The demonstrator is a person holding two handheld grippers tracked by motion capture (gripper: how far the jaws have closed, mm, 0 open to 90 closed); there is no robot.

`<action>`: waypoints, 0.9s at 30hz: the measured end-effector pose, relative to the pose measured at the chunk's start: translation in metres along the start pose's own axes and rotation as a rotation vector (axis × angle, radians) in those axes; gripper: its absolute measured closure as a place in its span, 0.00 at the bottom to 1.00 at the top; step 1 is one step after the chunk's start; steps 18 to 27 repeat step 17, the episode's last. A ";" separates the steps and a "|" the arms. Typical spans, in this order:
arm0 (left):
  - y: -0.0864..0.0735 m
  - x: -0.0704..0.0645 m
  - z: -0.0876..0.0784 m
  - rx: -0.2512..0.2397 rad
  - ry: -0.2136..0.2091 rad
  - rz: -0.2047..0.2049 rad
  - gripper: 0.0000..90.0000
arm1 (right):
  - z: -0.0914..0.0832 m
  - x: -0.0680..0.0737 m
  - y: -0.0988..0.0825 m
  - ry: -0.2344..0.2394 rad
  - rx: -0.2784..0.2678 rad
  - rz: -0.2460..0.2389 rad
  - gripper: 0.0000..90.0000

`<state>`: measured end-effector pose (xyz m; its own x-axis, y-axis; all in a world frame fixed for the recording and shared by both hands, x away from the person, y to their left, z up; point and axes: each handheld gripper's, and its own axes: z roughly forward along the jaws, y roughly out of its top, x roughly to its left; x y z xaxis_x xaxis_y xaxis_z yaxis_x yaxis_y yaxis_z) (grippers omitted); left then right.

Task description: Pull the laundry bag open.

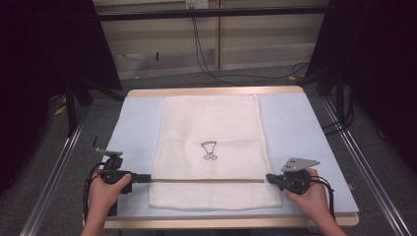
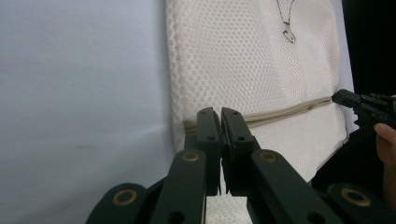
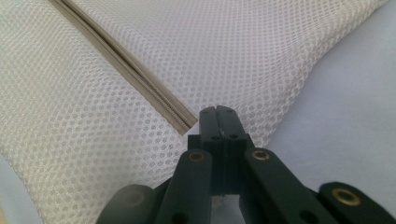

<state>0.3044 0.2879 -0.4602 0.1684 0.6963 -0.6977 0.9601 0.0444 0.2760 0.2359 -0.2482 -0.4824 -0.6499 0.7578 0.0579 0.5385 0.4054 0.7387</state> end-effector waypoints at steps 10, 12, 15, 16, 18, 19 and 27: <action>0.001 0.004 -0.010 -0.096 0.023 0.037 0.79 | -0.003 -0.003 -0.001 0.010 -0.024 0.019 1.00; 0.002 0.001 -0.016 -0.153 0.042 0.062 0.71 | -0.011 -0.009 0.000 -0.019 -0.081 0.030 0.82; 0.004 0.000 -0.017 -0.242 0.111 0.130 0.49 | -0.019 -0.017 0.002 -0.097 -0.180 0.068 0.62; 0.005 -0.001 -0.014 -0.351 0.195 0.189 0.46 | -0.025 -0.026 0.000 -0.158 -0.196 0.076 0.58; 0.005 -0.001 -0.014 -0.351 0.195 0.189 0.42 | -0.026 -0.030 -0.001 -0.186 -0.191 0.074 0.53; 0.005 -0.001 -0.014 -0.351 0.195 0.189 0.42 | -0.026 -0.030 -0.001 -0.186 -0.191 0.074 0.53; 0.005 -0.001 -0.014 -0.351 0.195 0.189 0.42 | -0.026 -0.030 -0.001 -0.186 -0.191 0.074 0.53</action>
